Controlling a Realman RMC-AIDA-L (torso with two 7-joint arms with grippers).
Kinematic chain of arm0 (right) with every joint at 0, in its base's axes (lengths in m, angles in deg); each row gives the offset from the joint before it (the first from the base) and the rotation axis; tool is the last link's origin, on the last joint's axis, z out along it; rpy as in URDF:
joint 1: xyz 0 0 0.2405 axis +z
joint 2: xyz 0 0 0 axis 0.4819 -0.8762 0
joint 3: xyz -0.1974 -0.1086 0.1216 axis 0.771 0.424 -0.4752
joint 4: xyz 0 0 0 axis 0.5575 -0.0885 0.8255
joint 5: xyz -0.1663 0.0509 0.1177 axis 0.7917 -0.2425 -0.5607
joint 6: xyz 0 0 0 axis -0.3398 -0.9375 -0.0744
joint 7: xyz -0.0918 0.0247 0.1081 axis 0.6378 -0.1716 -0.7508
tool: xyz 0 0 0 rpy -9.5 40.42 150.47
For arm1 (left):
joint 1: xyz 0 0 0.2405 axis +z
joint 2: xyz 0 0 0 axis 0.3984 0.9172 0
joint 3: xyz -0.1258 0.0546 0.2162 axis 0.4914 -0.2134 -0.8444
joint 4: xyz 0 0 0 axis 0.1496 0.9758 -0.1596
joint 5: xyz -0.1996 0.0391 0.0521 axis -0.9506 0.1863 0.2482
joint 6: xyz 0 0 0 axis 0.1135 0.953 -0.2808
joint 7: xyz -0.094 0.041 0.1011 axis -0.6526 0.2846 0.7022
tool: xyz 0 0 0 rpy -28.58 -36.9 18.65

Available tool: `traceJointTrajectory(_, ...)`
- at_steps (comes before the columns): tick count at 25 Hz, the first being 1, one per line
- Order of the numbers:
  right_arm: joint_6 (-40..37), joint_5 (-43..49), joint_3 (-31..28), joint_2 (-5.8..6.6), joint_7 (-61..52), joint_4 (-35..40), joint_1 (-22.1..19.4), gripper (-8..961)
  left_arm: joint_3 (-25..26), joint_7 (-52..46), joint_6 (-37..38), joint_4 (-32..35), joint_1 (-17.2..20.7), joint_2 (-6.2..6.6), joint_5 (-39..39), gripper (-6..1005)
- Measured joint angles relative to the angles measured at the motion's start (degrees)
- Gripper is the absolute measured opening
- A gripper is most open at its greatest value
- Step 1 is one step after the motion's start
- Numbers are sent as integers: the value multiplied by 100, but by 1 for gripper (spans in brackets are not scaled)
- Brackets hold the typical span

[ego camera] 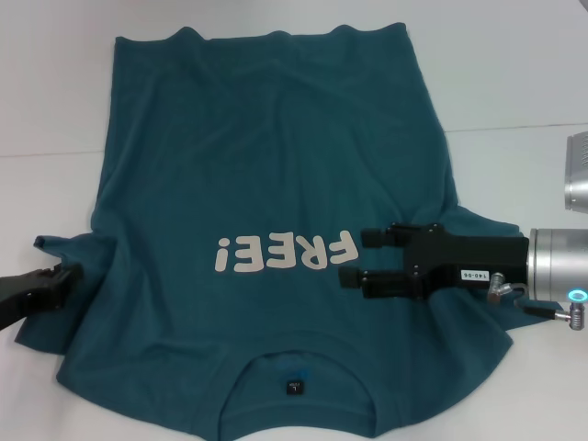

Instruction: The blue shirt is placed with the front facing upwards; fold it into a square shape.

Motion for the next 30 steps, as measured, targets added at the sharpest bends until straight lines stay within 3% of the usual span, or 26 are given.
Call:
traceJointTrajectory(4, 17, -36, -5, 0, 2, 0, -11, 882, 0, 1, -10, 27, -9, 3, 0, 132)
traceJointTrajectory(10, 30, -136, 33, -13, 3, -59, -28, 882, 9, -5, -21, 194, 0, 30, 18, 3)
traceJointTrajectory(30, 78, -209, 30, -31, -35, -246, 36, 882, 9, -136, -526, 834, -201, 130, 475, 2)
